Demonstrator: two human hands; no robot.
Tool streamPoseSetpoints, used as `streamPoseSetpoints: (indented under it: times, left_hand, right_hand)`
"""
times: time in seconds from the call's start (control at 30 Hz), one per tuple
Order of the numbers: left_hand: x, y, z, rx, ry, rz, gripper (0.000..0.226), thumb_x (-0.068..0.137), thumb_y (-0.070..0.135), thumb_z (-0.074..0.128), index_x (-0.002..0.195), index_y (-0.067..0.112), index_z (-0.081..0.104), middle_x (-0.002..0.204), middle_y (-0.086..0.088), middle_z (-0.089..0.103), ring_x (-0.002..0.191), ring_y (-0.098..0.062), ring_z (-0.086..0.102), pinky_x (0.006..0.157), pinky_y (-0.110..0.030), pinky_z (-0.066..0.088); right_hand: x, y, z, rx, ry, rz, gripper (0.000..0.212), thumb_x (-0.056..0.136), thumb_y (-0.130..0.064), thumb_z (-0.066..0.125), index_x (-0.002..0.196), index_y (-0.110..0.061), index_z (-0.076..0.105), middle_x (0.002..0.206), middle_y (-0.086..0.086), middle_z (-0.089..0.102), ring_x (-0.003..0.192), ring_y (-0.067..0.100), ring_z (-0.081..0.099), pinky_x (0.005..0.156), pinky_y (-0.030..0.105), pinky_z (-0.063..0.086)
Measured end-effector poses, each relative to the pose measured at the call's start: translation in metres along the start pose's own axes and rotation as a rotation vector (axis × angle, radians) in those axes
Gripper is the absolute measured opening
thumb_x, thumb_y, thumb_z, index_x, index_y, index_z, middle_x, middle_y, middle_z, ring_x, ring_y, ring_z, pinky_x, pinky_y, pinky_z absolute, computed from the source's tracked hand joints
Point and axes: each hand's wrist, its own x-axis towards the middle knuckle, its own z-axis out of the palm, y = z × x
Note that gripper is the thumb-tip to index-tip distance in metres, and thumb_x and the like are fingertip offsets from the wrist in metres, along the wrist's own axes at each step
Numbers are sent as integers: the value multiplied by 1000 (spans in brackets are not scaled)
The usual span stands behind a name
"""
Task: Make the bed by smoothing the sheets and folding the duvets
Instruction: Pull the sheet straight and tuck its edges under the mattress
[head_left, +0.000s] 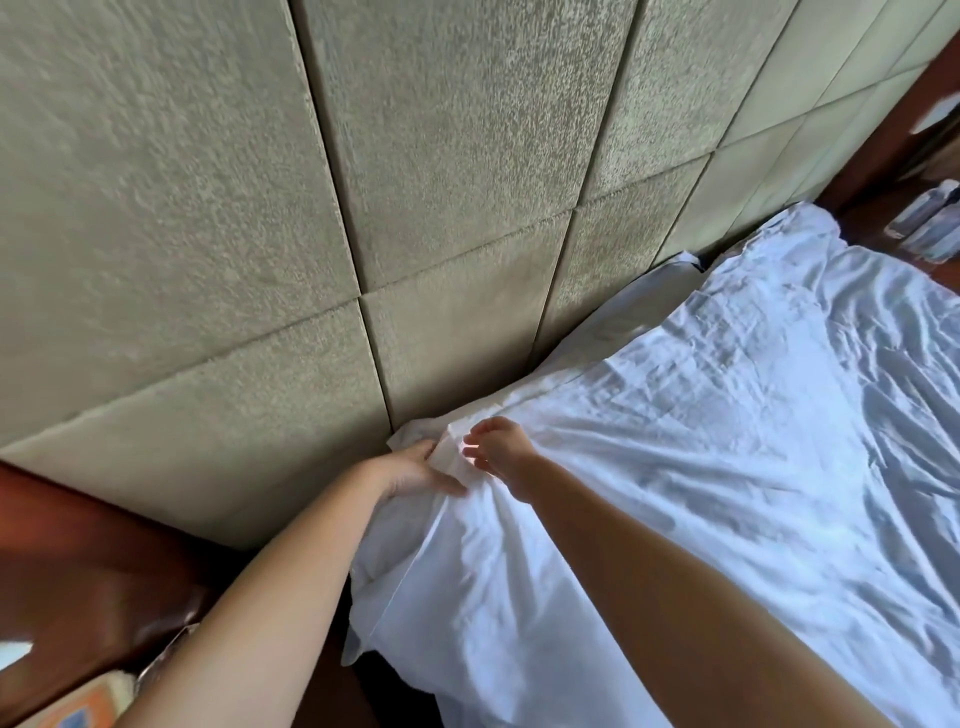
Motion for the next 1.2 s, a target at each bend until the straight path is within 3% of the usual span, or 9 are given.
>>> streamPoseSetpoints:
  times: [0.2, 0.3, 0.4, 0.47, 0.63, 0.73, 0.83, 1.1, 1.2]
  left_hand:
    - [-28, 17, 24, 448, 81, 45, 61, 86, 10, 61, 140, 11, 33, 115, -4, 46, 109, -22, 48, 79, -26, 39]
    - [-38, 20, 32, 494, 105, 101, 46, 93, 8, 50, 137, 12, 41, 128, -4, 47, 122, -24, 46, 90, -25, 36]
    - [-40, 19, 36, 505, 195, 162, 33, 92, 16, 52, 125, 15, 56, 130, -6, 55, 117, -24, 53, 96, -29, 41]
    - [-41, 20, 36, 508, 283, 190, 26, 87, 16, 55, 112, 17, 62, 122, -7, 62, 111, -23, 58, 96, -34, 47]
    - [-69, 37, 42, 553, 470, 224, 13, 83, 1, 49, 86, 12, 54, 106, -15, 63, 103, -30, 61, 82, -35, 48]
    - [-78, 47, 39, 575, 594, 209, 16, 87, 0, 45, 97, 3, 57, 109, -18, 62, 103, -33, 60, 79, -34, 46]
    - [-81, 49, 39, 609, 671, 158, 21, 90, 0, 39, 103, 1, 56, 117, -20, 60, 109, -36, 58, 85, -36, 47]
    - [-44, 25, 33, 329, 457, 67, 28, 86, 6, 39, 107, -3, 56, 115, -20, 61, 107, -32, 58, 86, -37, 47]
    - [-37, 27, 29, 190, 305, 59, 30, 79, 35, 51, 98, 15, 62, 103, -6, 60, 96, -23, 58, 79, -30, 47]
  right_hand:
    - [-37, 1, -18, -36, 9, -30, 22, 91, 3, 38, 88, -13, 54, 95, 11, 61, 80, 21, 58, 64, 24, 44]
    - [-61, 4, -28, -97, -3, -59, 20, 93, 2, 41, 100, -10, 55, 108, 22, 65, 83, 23, 59, 69, 27, 44]
    - [-82, 3, -35, -146, -7, -111, 25, 95, 3, 40, 84, -13, 56, 107, 26, 63, 68, 22, 56, 62, 24, 43]
    - [-92, 0, -37, -258, -18, -162, 29, 94, 2, 43, 81, -20, 55, 117, 23, 61, 79, 23, 55, 67, 24, 44]
    - [-113, 0, -39, -445, 13, -305, 29, 91, -6, 46, 112, -18, 63, 129, 8, 58, 104, 21, 56, 85, 30, 48]
    - [-122, 3, -44, -599, -6, -359, 47, 88, -6, 55, 132, -18, 50, 133, 2, 50, 109, 19, 51, 85, 26, 44]
    - [-121, 9, -48, -869, -80, -396, 66, 86, -13, 63, 145, -15, 34, 147, 6, 36, 132, 25, 38, 103, 32, 37]
    - [-92, 23, -45, -913, -44, -331, 68, 90, -11, 49, 152, -17, 20, 156, 2, 22, 139, 22, 31, 104, 30, 36]
    - [-74, 17, -42, -941, 24, -384, 72, 87, -4, 43, 152, -21, 17, 157, 0, 17, 133, 23, 40, 99, 33, 42]
